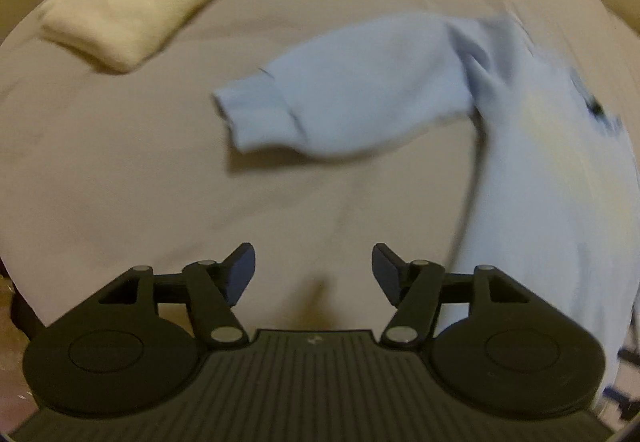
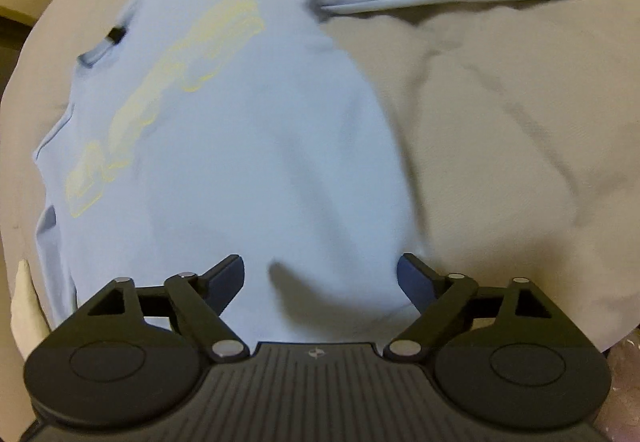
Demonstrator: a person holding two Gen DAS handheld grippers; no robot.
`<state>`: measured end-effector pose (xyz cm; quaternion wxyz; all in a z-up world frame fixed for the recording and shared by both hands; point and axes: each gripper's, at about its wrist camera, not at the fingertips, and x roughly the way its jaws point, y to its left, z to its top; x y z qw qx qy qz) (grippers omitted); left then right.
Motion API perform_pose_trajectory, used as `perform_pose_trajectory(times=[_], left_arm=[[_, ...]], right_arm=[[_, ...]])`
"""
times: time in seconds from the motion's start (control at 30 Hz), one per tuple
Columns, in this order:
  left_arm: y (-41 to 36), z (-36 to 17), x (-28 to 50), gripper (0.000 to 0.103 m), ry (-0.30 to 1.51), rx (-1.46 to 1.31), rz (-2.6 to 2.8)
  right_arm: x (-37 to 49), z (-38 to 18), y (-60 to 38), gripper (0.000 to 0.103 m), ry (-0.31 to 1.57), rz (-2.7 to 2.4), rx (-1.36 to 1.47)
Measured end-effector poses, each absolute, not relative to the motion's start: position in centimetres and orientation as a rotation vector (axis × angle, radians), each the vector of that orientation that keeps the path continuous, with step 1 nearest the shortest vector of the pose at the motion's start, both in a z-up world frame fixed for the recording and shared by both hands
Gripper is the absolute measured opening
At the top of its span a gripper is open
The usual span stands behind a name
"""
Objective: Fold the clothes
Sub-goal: 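Lay the sleeve out flat and open the right gripper, then grasp the other sleeve cuff with the left gripper and stretch it out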
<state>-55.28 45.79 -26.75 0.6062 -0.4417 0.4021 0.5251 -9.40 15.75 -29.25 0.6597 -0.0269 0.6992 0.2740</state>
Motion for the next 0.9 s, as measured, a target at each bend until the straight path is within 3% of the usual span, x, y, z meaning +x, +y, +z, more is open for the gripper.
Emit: perform_pose_trajectory(times=[0.13, 0.3, 0.33, 0.37, 0.4, 0.43, 0.47, 0.67, 0.73, 0.77, 0.83, 0.9], left_arm=[[49.3, -27.9, -58.0, 0.068, 0.8, -1.123, 1.263], [53.4, -31.8, -59.9, 0.068, 0.683, -1.325, 1.305], [54.2, -32.8, -60.1, 0.064, 0.666, -1.372, 1.308], [55.0, -33.7, -60.1, 0.042, 0.652, -1.407, 1.302], [55.7, -34.0, -59.9, 0.029, 0.651, -1.412, 1.291], [56.4, -33.6, -59.4, 0.009, 0.668, -1.362, 1.292], [56.9, -32.6, -58.9, 0.005, 0.69, -1.28, 1.299], [59.5, -22.3, -59.3, 0.005, 0.628, -0.667, 1.355], [60.9, -22.1, -60.3, 0.006, 0.676, -0.613, 1.367], [61.7, -22.2, -60.8, 0.013, 0.705, -0.598, 1.37], [62.7, -24.4, -61.3, 0.021, 0.816, -0.602, 1.407], [63.0, -27.3, -61.3, 0.021, 0.963, -0.606, 1.463]], right_arm=[[-13.2, -27.6, 19.7, 0.087, 1.52, 0.702, -0.107], [-17.2, -26.8, 23.2, 0.089, 1.525, 0.809, -0.222], [-17.6, -26.9, 23.6, 0.089, 1.526, 0.813, -0.245], [-17.7, -27.0, 23.9, 0.089, 1.531, 0.81, -0.269], [-17.8, -27.2, 24.2, 0.089, 1.537, 0.805, -0.29], [-17.9, -27.5, 24.5, 0.089, 1.545, 0.791, -0.305], [-17.9, -27.8, 24.8, 0.089, 1.553, 0.778, -0.318], [-17.7, -27.8, 25.2, 0.089, 1.564, 0.738, -0.336], [-17.8, -28.1, 25.5, 0.089, 1.561, 0.729, -0.334], [-17.9, -28.0, 25.3, 0.089, 1.563, 0.725, -0.329], [-17.9, -28.1, 25.1, 0.089, 1.568, 0.721, -0.32], [-17.9, -28.2, 24.7, 0.089, 1.575, 0.719, -0.317]])
